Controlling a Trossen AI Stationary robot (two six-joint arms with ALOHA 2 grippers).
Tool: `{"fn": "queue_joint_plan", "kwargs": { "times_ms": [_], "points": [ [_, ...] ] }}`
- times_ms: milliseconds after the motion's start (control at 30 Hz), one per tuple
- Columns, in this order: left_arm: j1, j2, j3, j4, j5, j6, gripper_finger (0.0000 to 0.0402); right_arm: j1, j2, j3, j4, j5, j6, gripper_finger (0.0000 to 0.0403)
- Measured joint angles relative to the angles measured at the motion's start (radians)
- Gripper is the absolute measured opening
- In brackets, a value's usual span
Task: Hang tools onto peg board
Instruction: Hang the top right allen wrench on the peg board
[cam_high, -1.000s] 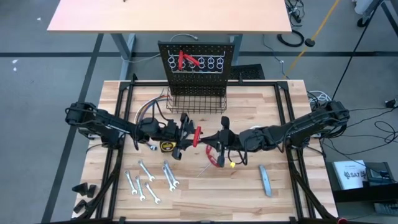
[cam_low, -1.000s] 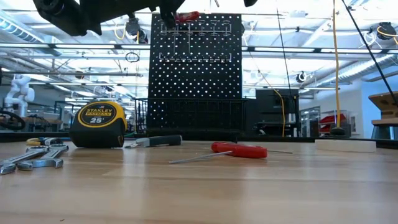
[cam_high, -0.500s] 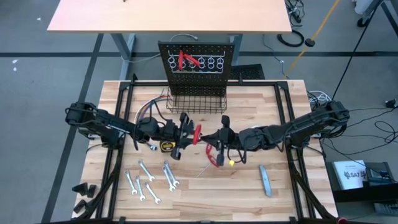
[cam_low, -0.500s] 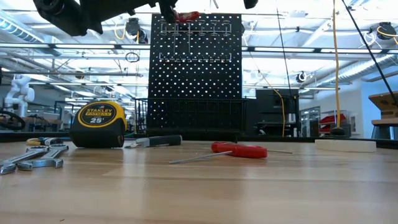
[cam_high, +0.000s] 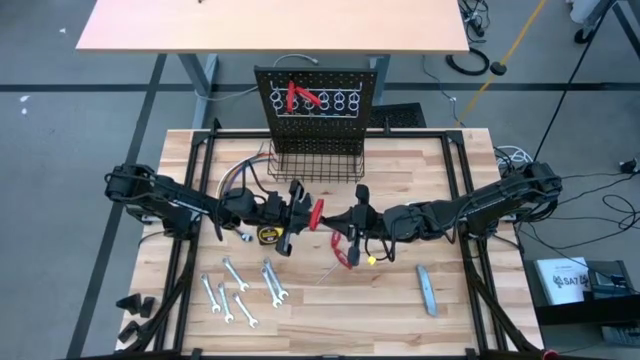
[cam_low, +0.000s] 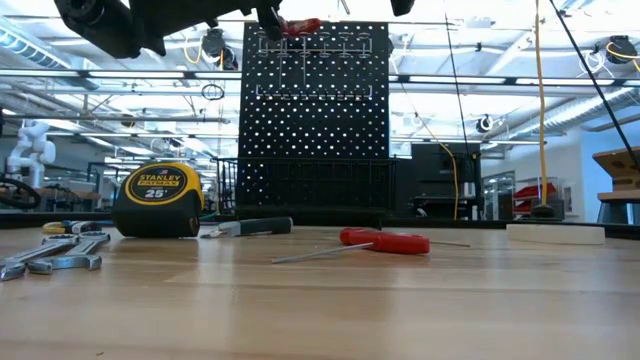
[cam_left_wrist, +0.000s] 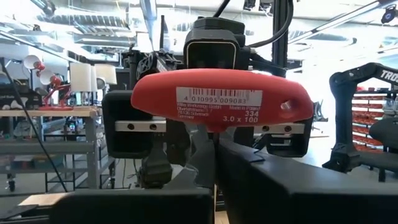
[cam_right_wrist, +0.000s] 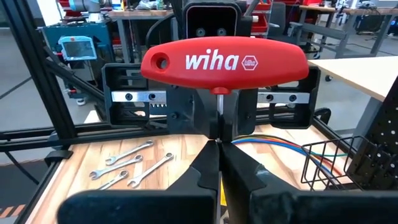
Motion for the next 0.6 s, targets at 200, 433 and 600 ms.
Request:
{"fn": "queue_joint_plan", "kwargs": {
  "times_ms": [200, 433, 600],
  "points": [
    [0.0, 0.0, -0.001, -0.01, -0.015, 0.0, 0.0004, 0.0, 0.0, 0.0, -0.022, 0.028, -0.01, 0.003],
    [0.0, 0.0, -0.001, -0.013, -0.047, 0.0, 0.0002, 0.009, -0.006, 0.001, -0.044, 0.098, -0.074, 0.0099],
    [0.01, -0.011, -0.001, -0.069, -0.121, 0.043, 0.0001, 0.016, -0.07, 0.001, -0.205, 0.261, -0.053, 0.0144]
  ]
}}
